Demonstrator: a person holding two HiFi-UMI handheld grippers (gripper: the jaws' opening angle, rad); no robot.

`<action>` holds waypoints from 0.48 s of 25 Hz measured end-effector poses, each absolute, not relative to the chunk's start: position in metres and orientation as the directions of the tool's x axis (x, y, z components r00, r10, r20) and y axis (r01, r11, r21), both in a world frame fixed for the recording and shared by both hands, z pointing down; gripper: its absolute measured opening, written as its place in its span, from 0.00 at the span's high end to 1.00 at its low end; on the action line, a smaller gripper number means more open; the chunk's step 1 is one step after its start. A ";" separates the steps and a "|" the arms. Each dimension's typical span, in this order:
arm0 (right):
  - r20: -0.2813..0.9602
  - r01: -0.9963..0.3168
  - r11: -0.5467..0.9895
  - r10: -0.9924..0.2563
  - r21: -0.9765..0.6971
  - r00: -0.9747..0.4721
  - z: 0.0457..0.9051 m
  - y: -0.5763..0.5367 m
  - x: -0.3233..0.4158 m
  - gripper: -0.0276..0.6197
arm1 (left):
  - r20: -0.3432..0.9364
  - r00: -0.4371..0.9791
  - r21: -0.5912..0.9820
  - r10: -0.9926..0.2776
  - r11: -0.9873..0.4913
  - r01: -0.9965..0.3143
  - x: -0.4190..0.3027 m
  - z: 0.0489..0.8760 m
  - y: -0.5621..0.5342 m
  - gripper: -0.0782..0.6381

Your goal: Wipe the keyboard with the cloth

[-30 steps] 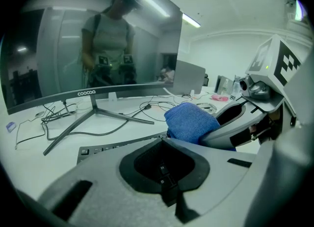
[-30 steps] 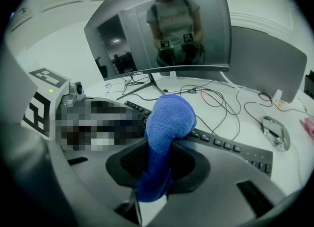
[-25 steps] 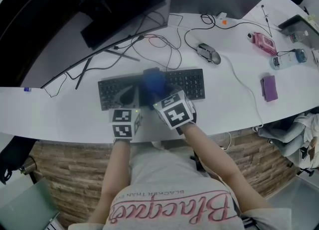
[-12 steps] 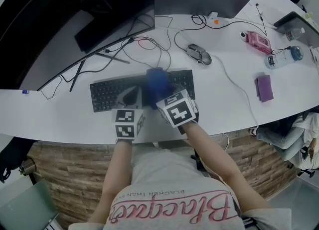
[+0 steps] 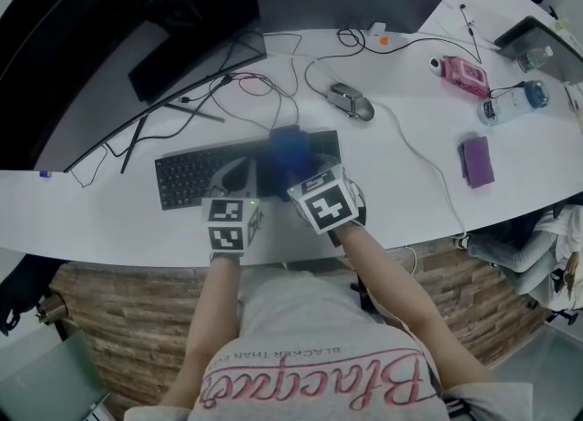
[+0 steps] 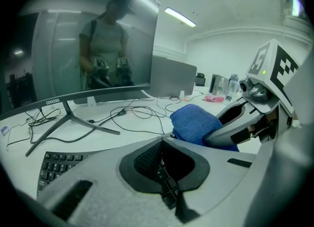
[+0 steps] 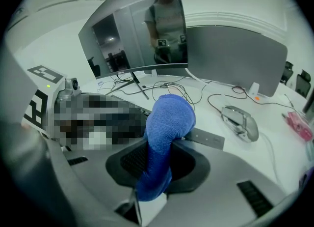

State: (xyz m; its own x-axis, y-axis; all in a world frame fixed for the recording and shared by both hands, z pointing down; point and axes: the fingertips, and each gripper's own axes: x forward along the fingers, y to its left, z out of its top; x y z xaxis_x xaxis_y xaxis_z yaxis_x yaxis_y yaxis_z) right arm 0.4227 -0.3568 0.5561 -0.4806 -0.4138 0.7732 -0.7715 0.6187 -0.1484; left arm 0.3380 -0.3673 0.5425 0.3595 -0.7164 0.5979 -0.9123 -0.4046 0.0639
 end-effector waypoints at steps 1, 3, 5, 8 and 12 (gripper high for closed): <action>0.774 -0.774 0.616 -0.416 -0.145 -0.476 0.556 -0.358 0.427 0.82 | 0.599 0.362 0.062 -0.715 -0.408 -0.911 0.341 0.543 -0.369 0.88; 0.778 -0.781 0.610 -0.422 -0.136 -0.465 0.555 -0.359 0.436 0.82 | 0.598 0.367 0.060 -0.713 -0.416 -0.907 0.348 0.542 -0.371 0.88; 0.781 -0.789 0.601 -0.428 -0.129 -0.454 0.555 -0.359 0.446 0.82 | 0.594 0.374 0.061 -0.712 -0.425 -0.903 0.355 0.541 -0.373 0.88; 0.782 -0.803 0.583 -0.439 -0.126 -0.442 0.555 -0.360 0.460 0.82 | 0.588 0.393 0.061 -0.707 -0.445 -0.893 0.368 0.540 -0.375 0.88; 0.787 -0.820 0.563 -0.459 -0.102 -0.413 0.555 -0.360 0.478 0.82 | 0.583 0.412 0.065 -0.700 -0.465 -0.883 0.382 0.539 -0.376 0.88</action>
State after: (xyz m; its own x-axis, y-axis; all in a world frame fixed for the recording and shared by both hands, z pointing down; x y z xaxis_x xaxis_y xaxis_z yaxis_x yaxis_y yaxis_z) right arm 0.4778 -0.3595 0.5546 -0.4130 -0.4592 0.7865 -0.8203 0.5627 -0.1022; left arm 0.3824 -0.3758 0.5389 0.4117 -0.7003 0.5832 -0.8830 -0.4649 0.0650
